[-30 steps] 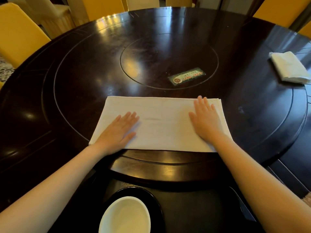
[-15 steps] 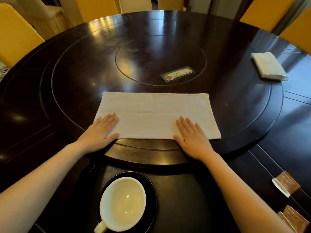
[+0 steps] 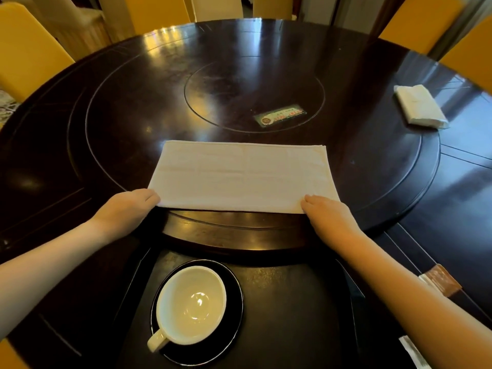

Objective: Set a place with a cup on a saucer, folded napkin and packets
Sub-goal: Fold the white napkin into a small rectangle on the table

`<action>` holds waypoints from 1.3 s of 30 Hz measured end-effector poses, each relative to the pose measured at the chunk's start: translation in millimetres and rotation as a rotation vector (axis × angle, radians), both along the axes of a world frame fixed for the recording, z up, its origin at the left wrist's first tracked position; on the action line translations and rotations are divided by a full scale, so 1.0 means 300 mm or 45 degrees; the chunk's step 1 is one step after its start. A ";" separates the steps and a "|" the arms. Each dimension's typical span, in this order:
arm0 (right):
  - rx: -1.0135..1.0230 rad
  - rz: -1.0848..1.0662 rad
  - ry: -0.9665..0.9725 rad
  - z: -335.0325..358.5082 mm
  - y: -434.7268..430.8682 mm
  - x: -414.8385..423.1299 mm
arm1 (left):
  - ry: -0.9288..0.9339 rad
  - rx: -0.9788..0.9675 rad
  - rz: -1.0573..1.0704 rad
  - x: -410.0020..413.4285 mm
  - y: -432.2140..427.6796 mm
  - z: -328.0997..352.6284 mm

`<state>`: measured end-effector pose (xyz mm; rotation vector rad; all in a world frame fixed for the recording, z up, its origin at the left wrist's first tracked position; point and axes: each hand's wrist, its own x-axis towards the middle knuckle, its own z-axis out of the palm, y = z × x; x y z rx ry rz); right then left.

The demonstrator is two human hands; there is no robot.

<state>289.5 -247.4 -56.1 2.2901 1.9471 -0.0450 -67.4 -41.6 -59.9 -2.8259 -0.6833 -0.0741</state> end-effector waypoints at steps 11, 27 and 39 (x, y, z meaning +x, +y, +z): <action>0.246 -0.171 0.044 -0.018 -0.038 0.019 | -0.474 -0.384 0.403 -0.015 0.046 -0.016; 0.998 -0.812 1.063 -0.024 0.149 0.242 | -1.267 -0.923 0.901 0.170 0.268 -0.019; 1.029 -1.208 0.848 -0.062 0.415 0.294 | -1.101 -0.641 1.101 0.370 0.450 -0.067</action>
